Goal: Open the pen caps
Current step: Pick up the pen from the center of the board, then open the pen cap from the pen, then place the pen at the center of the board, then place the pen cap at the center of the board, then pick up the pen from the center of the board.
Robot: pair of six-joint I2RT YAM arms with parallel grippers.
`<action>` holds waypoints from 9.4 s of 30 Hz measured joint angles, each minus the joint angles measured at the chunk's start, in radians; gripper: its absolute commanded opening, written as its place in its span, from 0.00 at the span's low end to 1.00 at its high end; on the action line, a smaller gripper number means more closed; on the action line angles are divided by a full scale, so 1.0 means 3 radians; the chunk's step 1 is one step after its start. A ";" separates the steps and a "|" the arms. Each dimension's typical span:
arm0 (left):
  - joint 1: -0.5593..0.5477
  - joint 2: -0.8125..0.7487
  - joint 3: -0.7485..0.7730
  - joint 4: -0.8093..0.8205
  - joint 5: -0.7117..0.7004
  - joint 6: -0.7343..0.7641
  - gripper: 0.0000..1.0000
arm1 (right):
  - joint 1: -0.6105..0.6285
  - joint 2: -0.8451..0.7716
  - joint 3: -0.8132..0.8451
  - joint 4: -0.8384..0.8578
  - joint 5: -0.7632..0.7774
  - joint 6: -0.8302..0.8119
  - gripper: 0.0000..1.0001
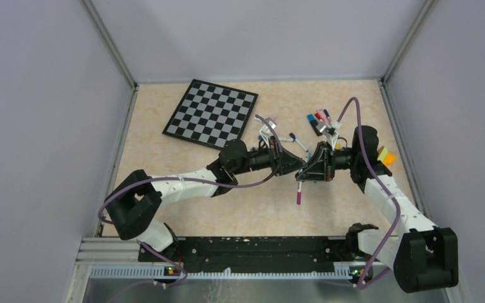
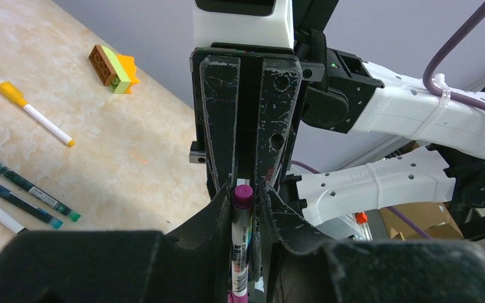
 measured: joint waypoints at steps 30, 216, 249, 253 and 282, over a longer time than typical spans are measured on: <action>-0.0042 -0.0427 -0.0117 0.0111 -0.1277 0.0070 0.00 | 0.0008 -0.0079 -0.0106 0.0161 0.0120 0.0243 0.00; 0.3138 -0.2425 -0.1629 -0.2223 0.1231 -0.0104 0.99 | 0.0576 0.0876 0.1250 -0.2469 0.3218 -0.2625 0.73; 0.0793 -0.0443 0.0495 -0.3451 -0.1006 0.0604 0.99 | -0.0376 0.0534 0.0543 -0.2445 0.1619 -0.3966 0.78; 0.0809 -0.0753 0.0258 -0.3398 -0.1194 0.0617 0.99 | 0.0025 0.0952 0.0988 -0.2809 0.1746 -0.4798 0.74; 0.0924 -0.2888 -0.1027 -0.3491 -0.2426 0.0693 0.99 | 0.1040 0.3279 0.2970 -0.2546 0.3054 -0.5030 0.40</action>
